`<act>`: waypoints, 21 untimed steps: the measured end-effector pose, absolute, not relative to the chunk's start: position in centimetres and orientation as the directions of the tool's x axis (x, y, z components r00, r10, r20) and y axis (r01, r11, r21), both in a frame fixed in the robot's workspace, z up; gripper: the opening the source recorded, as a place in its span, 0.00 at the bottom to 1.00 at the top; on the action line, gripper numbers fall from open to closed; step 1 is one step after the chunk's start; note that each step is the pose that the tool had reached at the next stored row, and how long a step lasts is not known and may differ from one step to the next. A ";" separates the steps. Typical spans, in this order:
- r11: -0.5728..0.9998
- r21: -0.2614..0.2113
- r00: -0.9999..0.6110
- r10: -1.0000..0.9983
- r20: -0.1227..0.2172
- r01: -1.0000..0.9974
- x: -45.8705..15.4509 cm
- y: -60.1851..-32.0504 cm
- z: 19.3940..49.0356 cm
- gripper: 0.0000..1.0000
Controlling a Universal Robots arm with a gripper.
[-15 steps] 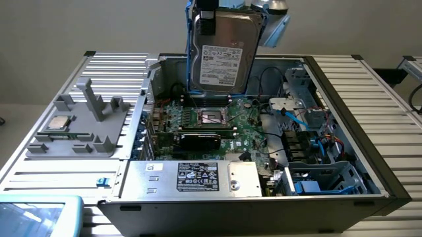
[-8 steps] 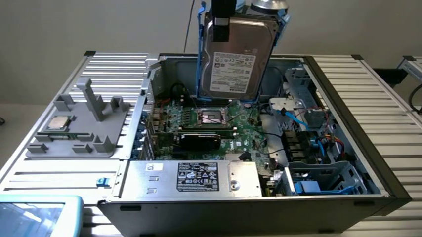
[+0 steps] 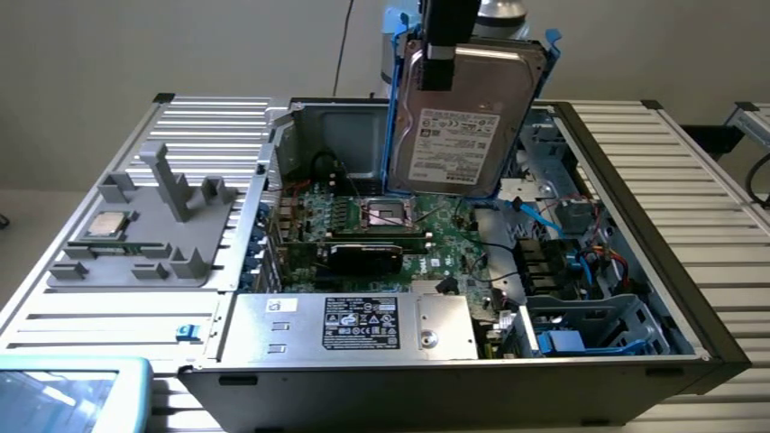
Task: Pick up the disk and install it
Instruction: 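Pick up the disk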
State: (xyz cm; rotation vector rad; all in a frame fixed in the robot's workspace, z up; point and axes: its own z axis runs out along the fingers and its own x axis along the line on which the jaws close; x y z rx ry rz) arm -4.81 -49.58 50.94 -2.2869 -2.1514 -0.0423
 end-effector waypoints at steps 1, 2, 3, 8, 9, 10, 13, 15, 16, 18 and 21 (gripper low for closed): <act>-0.061 0.018 0.061 0.998 0.021 0.998 -4.7 -49.8 50.9 0.37; -0.061 0.019 0.060 0.998 0.021 0.998 -4.6 -50.0 51.0 0.37; -0.060 0.021 0.060 0.998 0.021 0.998 -4.5 -50.2 51.0 0.37; -0.057 0.035 0.056 0.998 0.022 0.998 -4.4 -50.6 51.0 0.37; -0.057 0.035 0.056 0.998 0.022 0.998 -4.4 -50.6 51.0 0.37; -0.057 0.035 0.056 0.998 0.022 0.998 -4.4 -50.6 51.0 0.37; -0.057 0.035 0.056 0.998 0.022 0.998 -4.4 -50.6 51.0 0.37; -0.057 0.037 0.056 0.998 0.013 0.998 -4.4 -50.6 51.0 0.37; -0.057 0.038 0.056 0.998 0.004 0.998 -4.4 -50.6 51.0 0.37; -0.056 0.041 0.056 0.998 -0.005 0.998 -4.4 -50.8 51.0 0.37; -0.056 0.043 0.057 0.998 -0.005 0.997 -3.7 -51.2 51.0 0.37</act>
